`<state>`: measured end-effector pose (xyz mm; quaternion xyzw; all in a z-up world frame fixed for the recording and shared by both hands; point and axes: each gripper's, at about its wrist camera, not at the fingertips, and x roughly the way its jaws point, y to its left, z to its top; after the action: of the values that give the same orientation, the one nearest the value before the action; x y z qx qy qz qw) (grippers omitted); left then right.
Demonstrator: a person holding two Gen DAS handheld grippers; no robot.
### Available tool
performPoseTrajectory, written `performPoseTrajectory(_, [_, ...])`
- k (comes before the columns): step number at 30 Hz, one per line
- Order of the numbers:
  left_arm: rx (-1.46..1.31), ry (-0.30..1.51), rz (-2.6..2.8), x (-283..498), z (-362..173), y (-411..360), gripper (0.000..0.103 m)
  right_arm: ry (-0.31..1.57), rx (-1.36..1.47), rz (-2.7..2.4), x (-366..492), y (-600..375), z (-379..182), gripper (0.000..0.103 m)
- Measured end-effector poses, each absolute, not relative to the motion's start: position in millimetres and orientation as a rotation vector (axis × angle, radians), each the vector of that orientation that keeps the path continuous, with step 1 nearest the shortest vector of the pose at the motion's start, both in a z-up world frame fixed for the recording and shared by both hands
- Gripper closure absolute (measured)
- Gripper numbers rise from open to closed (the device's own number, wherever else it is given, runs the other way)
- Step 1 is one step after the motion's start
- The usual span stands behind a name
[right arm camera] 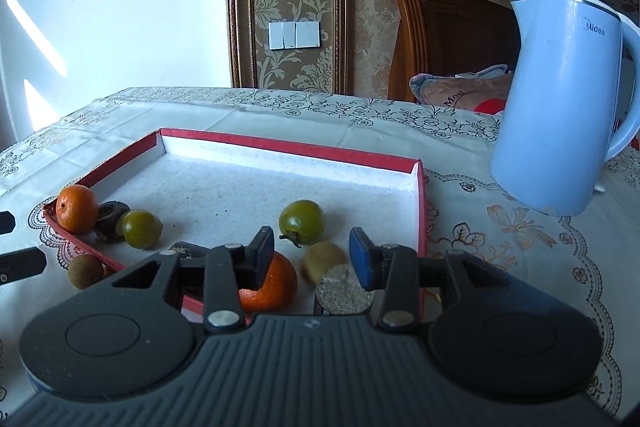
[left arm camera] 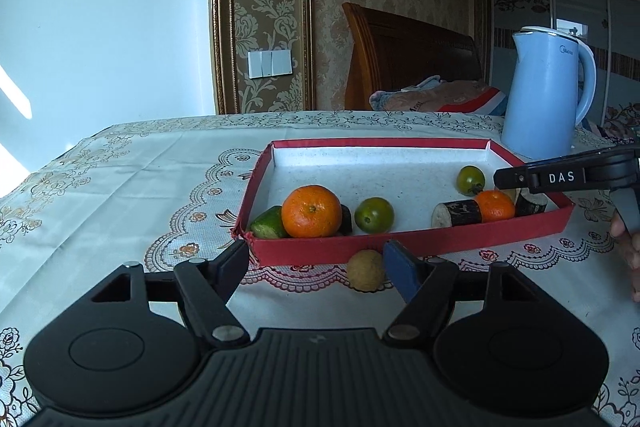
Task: Organize fruits
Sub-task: 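Lower the kiwi into the tray and open the right gripper, then close the left gripper on the second brown kiwi on the table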
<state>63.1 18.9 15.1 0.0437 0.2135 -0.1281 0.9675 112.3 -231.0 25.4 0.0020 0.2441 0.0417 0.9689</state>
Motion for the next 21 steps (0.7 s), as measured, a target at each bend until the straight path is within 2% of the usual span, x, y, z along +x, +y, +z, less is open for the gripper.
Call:
performPoseTrajectory(18, [0.132,0.598,-0.250,96.1,3.3,-17.6,0.029,0.472,0.136,0.155,67.0,-245.6,29.3,0.064])
performPoseTrajectory(19, [0.128,0.606,-0.246,97.5,2.7,-18.5,0.029,0.471,0.139,0.162,64.0,-244.5,29.2,0.063])
performPoseTrajectory(21, [0.117,0.614,-0.239,99.5,2.2,-20.4,0.030,0.467,0.152,0.167,56.8,-242.3,28.0,0.050])
